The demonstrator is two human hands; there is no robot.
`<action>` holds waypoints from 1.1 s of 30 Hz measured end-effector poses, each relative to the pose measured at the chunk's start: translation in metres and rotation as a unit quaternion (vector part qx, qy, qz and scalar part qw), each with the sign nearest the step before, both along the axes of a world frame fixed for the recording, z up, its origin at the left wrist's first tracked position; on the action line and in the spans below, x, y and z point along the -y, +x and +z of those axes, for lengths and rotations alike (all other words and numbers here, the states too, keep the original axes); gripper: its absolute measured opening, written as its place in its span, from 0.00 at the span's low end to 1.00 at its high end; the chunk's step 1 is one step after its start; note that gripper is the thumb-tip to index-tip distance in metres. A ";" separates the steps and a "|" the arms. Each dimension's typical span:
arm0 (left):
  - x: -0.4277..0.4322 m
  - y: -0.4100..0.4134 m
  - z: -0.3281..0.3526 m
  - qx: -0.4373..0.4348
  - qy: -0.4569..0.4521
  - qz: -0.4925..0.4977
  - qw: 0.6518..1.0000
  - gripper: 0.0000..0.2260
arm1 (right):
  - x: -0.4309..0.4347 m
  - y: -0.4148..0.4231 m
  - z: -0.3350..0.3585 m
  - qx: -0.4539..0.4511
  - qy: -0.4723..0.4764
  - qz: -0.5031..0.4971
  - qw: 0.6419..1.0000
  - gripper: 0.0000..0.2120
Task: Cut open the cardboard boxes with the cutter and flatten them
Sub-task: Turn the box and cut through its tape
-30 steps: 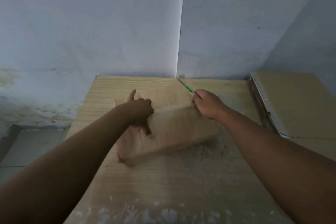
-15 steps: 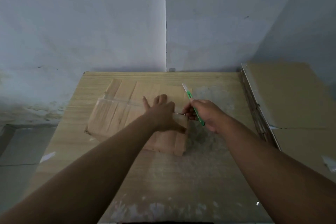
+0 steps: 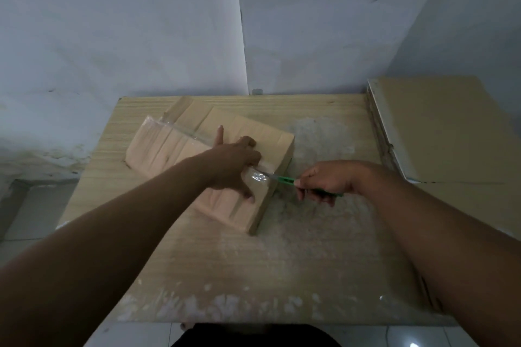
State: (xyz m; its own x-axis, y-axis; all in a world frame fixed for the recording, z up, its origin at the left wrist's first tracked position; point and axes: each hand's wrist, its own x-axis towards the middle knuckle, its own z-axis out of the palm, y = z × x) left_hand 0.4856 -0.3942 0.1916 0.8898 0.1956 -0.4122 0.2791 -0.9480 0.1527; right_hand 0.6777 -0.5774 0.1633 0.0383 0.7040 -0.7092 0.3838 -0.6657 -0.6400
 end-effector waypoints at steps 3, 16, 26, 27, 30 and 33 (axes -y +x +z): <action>0.001 -0.001 0.005 -0.010 0.003 -0.020 1.000 0.34 | -0.009 -0.004 0.001 0.005 -0.029 0.026 0.999 0.18; 0.006 0.003 0.008 -0.037 -0.018 -0.013 0.999 0.31 | -0.001 -0.002 0.010 0.083 -0.090 0.064 0.990 0.22; 0.004 0.001 0.010 -0.040 -0.028 -0.029 0.998 0.29 | -0.005 -0.005 0.003 0.103 -0.076 0.110 0.986 0.22; 0.003 0.000 0.009 -0.038 -0.027 -0.031 0.998 0.29 | 0.001 0.002 0.005 0.120 -0.083 0.126 0.981 0.22; 0.003 -0.003 0.009 -0.028 -0.026 -0.031 0.999 0.27 | 0.026 0.021 0.004 0.174 -0.111 0.161 0.965 0.21; 0.004 -0.003 0.006 -0.016 -0.014 -0.035 0.999 0.27 | 0.039 0.029 -0.005 0.112 -0.040 0.041 0.992 0.21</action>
